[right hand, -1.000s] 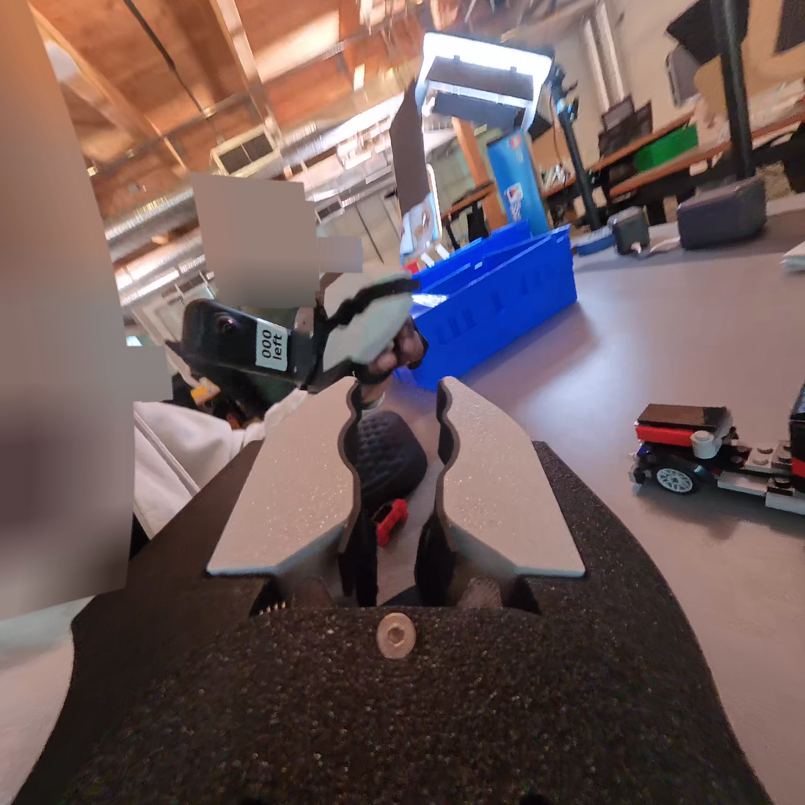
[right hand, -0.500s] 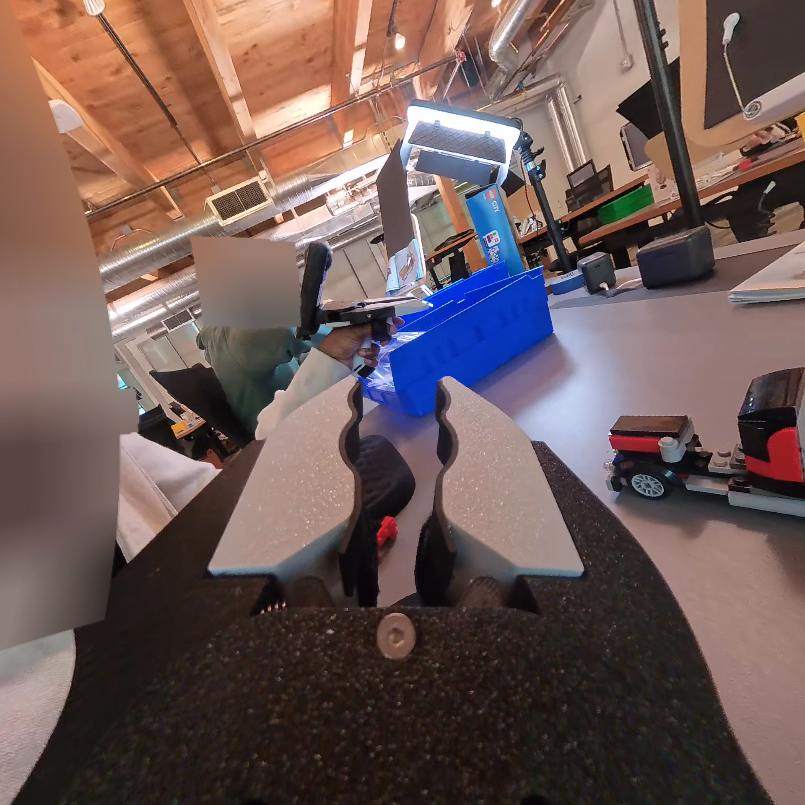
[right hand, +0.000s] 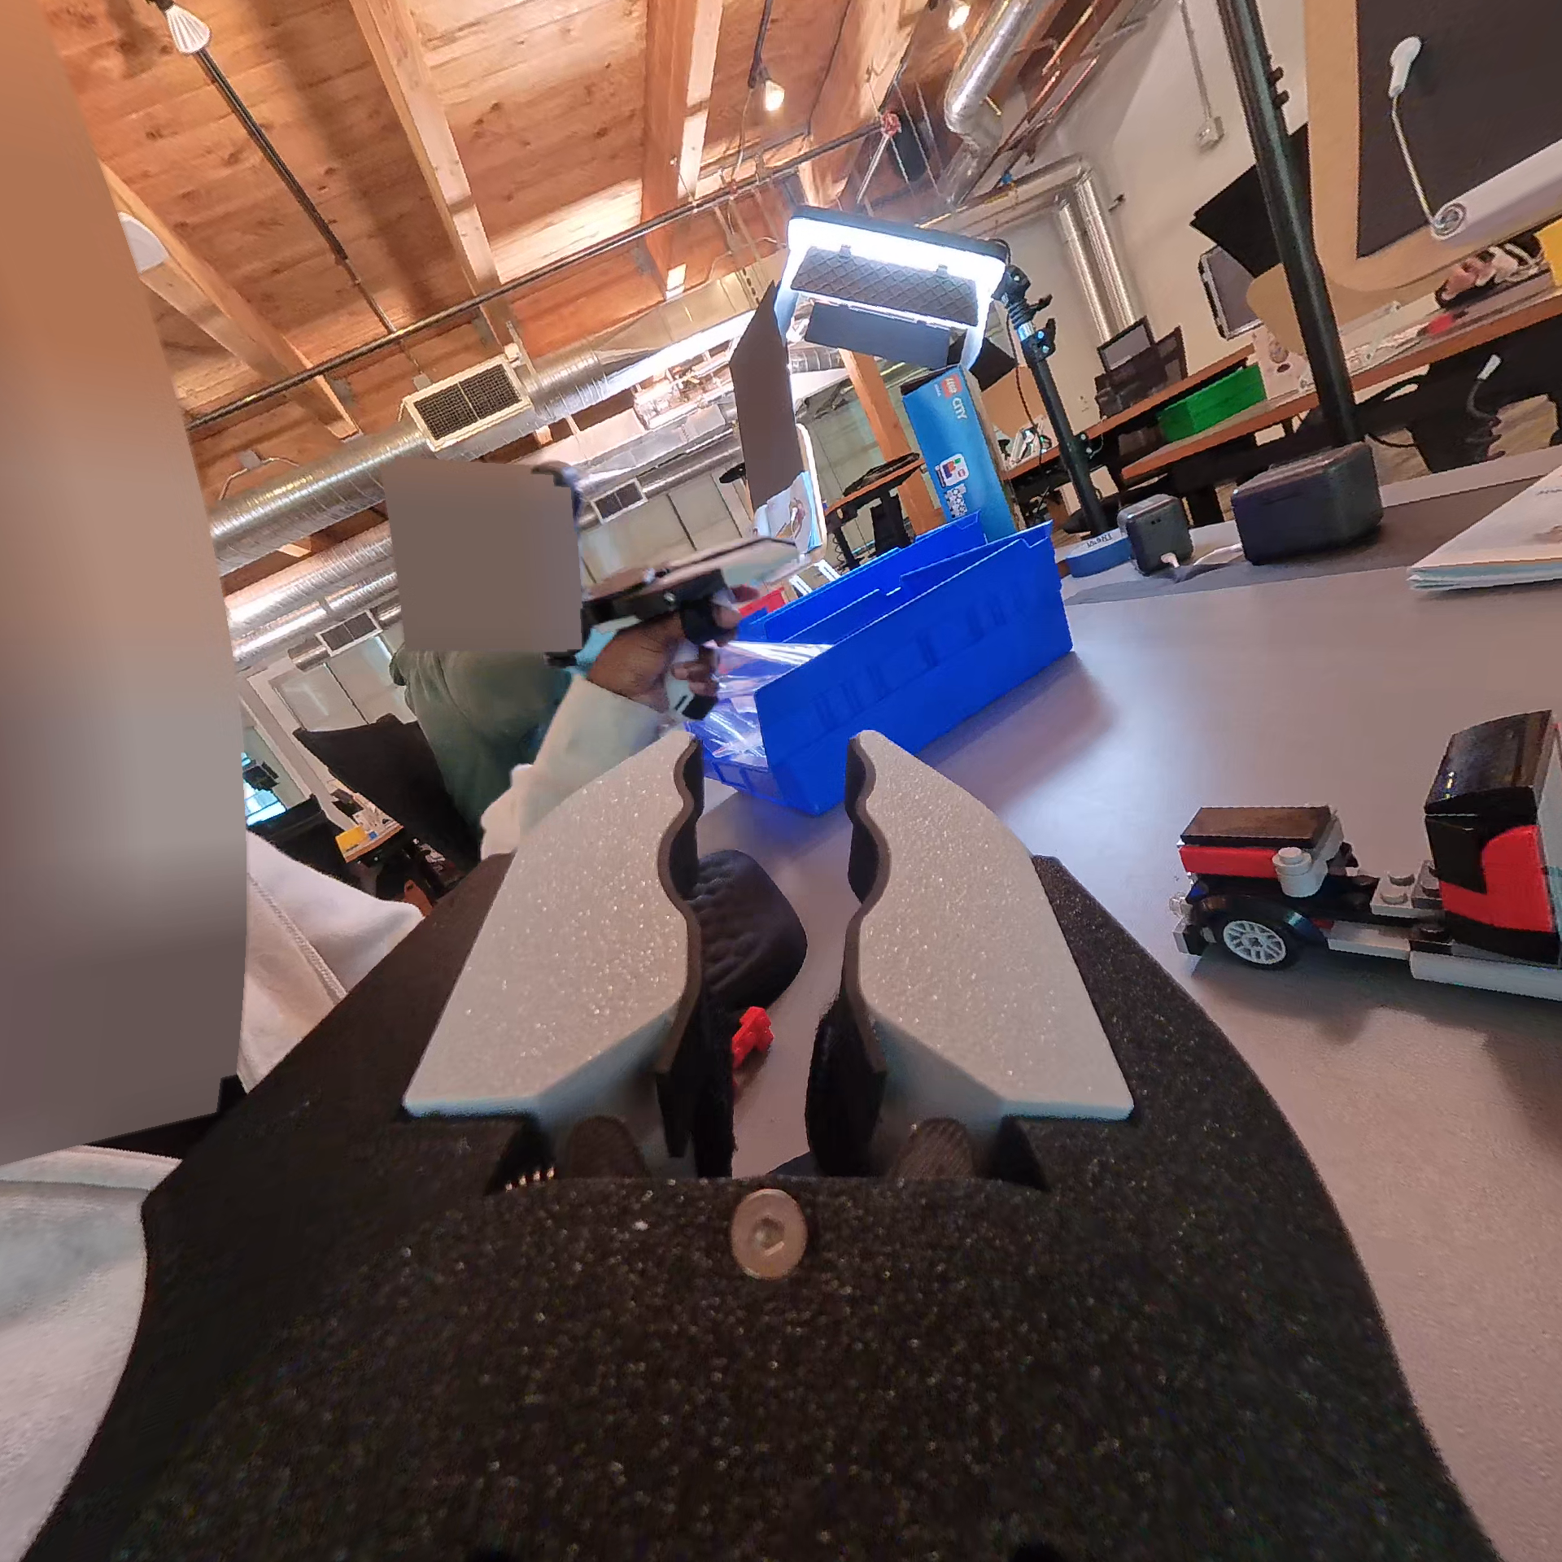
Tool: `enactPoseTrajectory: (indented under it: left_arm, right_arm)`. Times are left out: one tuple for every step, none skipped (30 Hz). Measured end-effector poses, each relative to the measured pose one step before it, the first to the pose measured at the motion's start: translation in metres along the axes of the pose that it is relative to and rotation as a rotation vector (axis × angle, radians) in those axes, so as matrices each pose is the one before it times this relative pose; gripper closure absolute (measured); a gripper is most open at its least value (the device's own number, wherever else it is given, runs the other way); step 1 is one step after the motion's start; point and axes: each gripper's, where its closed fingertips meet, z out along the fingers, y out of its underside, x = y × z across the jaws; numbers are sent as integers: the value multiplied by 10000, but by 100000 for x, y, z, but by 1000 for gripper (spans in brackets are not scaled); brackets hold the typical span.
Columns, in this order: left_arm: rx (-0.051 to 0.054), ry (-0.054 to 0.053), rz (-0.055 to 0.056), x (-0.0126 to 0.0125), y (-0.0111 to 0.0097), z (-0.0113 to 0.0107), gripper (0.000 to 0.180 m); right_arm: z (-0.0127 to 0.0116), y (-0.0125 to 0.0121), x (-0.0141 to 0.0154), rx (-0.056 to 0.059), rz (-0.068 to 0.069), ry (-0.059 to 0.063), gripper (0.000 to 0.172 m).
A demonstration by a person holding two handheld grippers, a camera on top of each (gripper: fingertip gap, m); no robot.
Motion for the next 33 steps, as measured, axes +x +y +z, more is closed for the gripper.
enactPoseTrajectory:
  left_arm:
    - [551,618,56,1782,-1601,-542,160]
    - [357,884,98,2357,-1385,-321,159]
    - [146,1101,133,2842,-1012,-51,159]
    - [-8,1217,129,3134,-633,327,157]
    - [-79,1308,160,3306,-281,759,154]
    - [-180,1334,176,3313,178,1275,151]
    - [-400,1251,148,2976,751,1735,146]
    - [-625,1041,75,2341,1265,2092,141]
    - [-809,765,-34,1645,1646,2268,139]
    - [-957,577,-45,1181,1823,2189,138]
    - [-1005,462,9,995,1753,1892,136]
    - [-815,374,169,939,1315,1483,132]
    - [-417,252,343,751,756,1184,130]
    - [-192,41,237,324,441,933,130]
    - [-402,-34,90,33,532,585,130]
    - [47,-21,-77,-72,-231,145,134]
    - [275,-122,-99,-292,-452,-30,142]
    - [83,-21,-96,-190,-98,-12,155]
    - [15,77,-59,-23,18,2,155]
    - [83,-27,138,-57,-56,-104,155]
    - [316,-245,489,-166,-322,-247,155]
    - [543,-402,738,-237,-603,-395,155]
    - [484,-385,735,-187,-603,-474,155]
    - [340,-442,705,-294,-561,-440,155]
    - [363,-715,914,-599,-689,-433,155]
    - [292,-793,1198,-598,-753,-408,155]
    - [99,-834,1151,-639,-610,-301,155]
    - [-75,-638,825,-433,-374,-142,155]
    - [-124,-315,561,-56,-232,-3,155]
    - [-104,-225,471,25,-182,20,155]
    - [-112,-188,459,18,-129,26,155]
    - [-121,-102,374,83,-50,29,156]
    - [-98,18,205,173,-4,53,156]
  right_arm:
    - [22,41,-3,-28,-4,1,140]
    - [14,22,-12,-16,-22,4,140]
    - [4,7,-25,-4,-27,0,140]
    - [13,-2,-10,0,-8,-4,139]
    - [-5,7,-16,-2,12,-16,139]
    - [5,-7,-7,-4,17,-17,139]
    - [16,-5,-1,-7,12,-7,138]
    - [12,3,-23,-16,7,-16,138]
    - [20,10,-57,-23,4,-36,137]
    - [24,12,-34,-30,10,-28,136]
    - [38,25,-59,-37,14,-49,135]
    - [32,33,-70,-34,-8,-48,134]
    - [23,29,-51,-23,-29,-22,134]
    - [16,33,-28,-27,-16,-14,134]
    - [28,46,-30,-28,4,-28,134]
    - [11,20,-21,-12,1,-18,134]
    - [-2,-1,-18,3,-18,1,134]
    - [-4,-18,-48,6,-28,-12,135]
    - [1,-34,-115,2,-41,-54,135]
    - [2,-58,-254,-17,-88,-126,136]
    - [16,12,-457,-119,-223,-203,140]
    - [59,186,-553,-324,-403,-186,142]
    - [118,463,-441,-617,-605,-59,145]
    - [155,851,-44,-981,-877,261,146]
    - [181,1257,366,-1320,-1367,621,143]
    - [214,1294,555,-1367,-1761,877,142]
    - [285,925,565,-1079,-1895,1033,142]
    - [292,321,595,-649,-1746,1173,142]
    - [267,-207,185,-227,-1383,866,143]
    - [256,-400,-291,-16,-786,354,143]
    - [238,-352,-443,42,-335,59,142]
    - [153,-211,-187,38,-205,118,141]
    - [77,-73,-109,2,-337,107,141]
